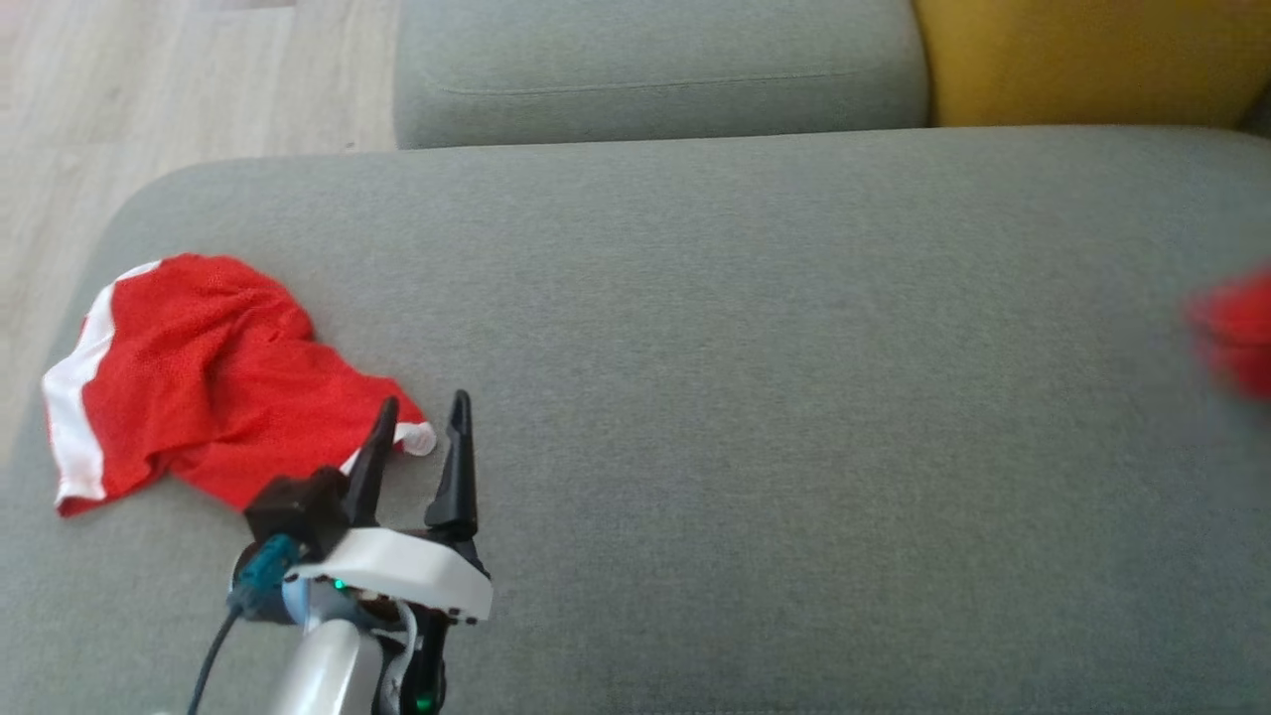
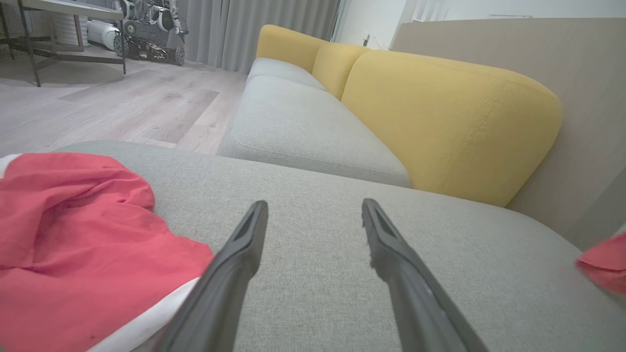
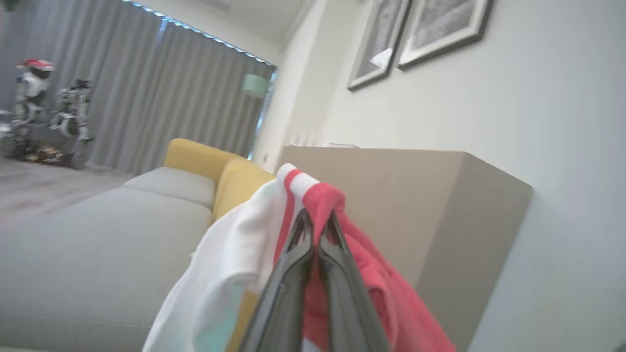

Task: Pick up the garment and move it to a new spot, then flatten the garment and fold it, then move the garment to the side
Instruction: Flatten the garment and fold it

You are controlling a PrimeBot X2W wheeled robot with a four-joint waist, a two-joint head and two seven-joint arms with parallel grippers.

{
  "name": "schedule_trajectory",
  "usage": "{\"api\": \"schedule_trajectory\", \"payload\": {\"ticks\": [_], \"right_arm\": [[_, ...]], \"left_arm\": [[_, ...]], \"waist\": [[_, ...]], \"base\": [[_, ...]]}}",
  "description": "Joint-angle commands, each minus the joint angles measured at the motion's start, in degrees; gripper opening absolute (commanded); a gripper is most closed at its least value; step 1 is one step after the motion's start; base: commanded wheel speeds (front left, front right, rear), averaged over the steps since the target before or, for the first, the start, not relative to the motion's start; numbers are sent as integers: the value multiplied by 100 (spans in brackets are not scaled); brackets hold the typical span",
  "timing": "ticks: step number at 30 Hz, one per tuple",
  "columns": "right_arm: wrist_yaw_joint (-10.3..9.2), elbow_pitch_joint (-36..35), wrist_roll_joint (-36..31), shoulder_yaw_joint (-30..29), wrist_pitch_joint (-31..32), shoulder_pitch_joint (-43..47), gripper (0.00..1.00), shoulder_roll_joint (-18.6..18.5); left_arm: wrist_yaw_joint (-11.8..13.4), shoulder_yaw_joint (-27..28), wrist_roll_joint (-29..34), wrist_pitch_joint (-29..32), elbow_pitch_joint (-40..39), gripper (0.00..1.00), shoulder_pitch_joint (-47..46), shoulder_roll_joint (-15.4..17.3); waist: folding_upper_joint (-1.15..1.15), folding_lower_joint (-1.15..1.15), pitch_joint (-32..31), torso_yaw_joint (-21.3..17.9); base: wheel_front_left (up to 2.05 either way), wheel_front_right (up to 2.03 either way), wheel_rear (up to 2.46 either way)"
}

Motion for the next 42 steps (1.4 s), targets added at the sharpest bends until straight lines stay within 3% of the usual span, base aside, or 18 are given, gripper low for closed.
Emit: {"api": "schedule_trajectory", "payload": {"ticks": [1, 6, 7, 9, 12, 17, 21, 22, 23, 24, 29, 36, 42], "right_arm": [[-4, -210, 29, 578, 120, -187, 0, -51], [-4, 37, 615, 2443, 615, -57, 0, -58], [-4, 37, 615, 2443, 615, -57, 0, -58], [-4, 352, 885, 2975, 750, -33, 0, 71], [-4, 1042, 1294, 3522, 809, -87, 0, 460], [-4, 2338, 1706, 3500, 538, -543, 0, 1140], [-4, 3202, 1959, 3154, 185, -1106, 0, 1295], [-4, 3356, 2072, 3106, 61, -1251, 33, 1300], [-4, 3494, 2180, 3091, -70, -1390, 76, 1302], [-4, 3626, 2283, 3049, -208, -1530, 100, 1303], [-4, 4311, 2451, 2706, -753, -2166, 100, 1305], [-4, 4990, 2086, 2719, -690, -2602, 100, 1280], [-4, 4901, 1943, 2656, -1057, -2325, 100, 817]], "left_arm": [[37, 161, -55, -44, -199, 100, -142, 16], [49, 41, -100, -44, -173, 100, -155, 16], [49, 41, -100, -44, -173, 100, -155, 16], [43, -17, -117, -44, -154, 100, -203, 16], [43, -111, -133, -44, -111, 100, -292, 16], [47, -267, -159, -44, -28, 100, -436, 16], [49, -359, -164, -44, 28, 100, -521, 16], [56, -373, -174, -44, 31, 100, -535, 16], [65, -380, -183, -44, 30, 100, -543, 16], [73, -381, -191, -44, 26, 100, -545, 16], [122, -356, -214, -44, -7, 100, -512, 16], [141, -218, -213, -44, -127, 100, -550, 16], [141, -141, -246, -44, -254, 100, -575, 16]], "waist": [[0, 0, -11, 93], [0, 0, 93, 359], [0, 0, 93, 359], [0, 0, 161, 494], [0, 0, 276, 714], [0, 0, 432, 1058], [0, 0, 506, 1254], [0, 0, 517, 1288], [0, 0, 525, 1310], [0, 0, 535, 1318], [0, 0, 582, 1158], [0, 0, 640, 543], [0, 0, 548, 37]], "base": [[0, 0, 0], [0, 0, 0], [0, 0, 0], [0, 0, 0], [0, 0, 0], [0, 0, 0], [0, 0, 0], [0, 0, 0], [0, 0, 0], [0, 0, 0], [0, 0, 0], [0, 0, 0], [0, 0, 0]]}}
